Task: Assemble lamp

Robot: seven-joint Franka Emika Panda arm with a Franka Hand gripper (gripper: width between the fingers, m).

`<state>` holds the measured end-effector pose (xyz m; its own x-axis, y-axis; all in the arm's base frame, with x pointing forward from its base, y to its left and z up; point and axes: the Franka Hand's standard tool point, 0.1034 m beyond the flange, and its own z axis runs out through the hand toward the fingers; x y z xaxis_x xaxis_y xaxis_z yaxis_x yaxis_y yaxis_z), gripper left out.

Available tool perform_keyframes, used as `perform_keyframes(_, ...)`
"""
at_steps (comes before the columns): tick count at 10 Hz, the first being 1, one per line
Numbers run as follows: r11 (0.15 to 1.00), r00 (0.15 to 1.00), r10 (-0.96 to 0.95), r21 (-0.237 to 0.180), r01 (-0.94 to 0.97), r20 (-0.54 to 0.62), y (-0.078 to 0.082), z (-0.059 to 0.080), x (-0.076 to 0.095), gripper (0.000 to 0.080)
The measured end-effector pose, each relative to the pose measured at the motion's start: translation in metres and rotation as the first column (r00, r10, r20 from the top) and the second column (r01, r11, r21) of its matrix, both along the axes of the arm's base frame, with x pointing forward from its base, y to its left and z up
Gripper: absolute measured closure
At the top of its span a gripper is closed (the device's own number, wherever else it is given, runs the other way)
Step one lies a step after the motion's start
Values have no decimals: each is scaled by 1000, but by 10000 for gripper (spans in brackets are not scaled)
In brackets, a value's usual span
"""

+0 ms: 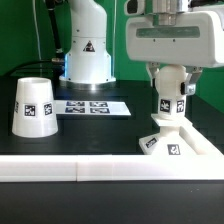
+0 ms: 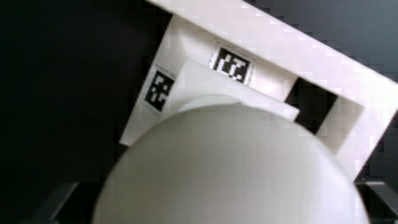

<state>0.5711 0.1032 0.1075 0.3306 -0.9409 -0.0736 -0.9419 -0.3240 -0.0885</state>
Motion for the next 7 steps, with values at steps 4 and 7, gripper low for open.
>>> perform_keyframes(4, 982, 982, -186, 26, 186, -19, 2, 0, 0, 220)
perform_keyframes(7, 888, 892, -450, 87, 452, -44, -1, -1, 1, 220)
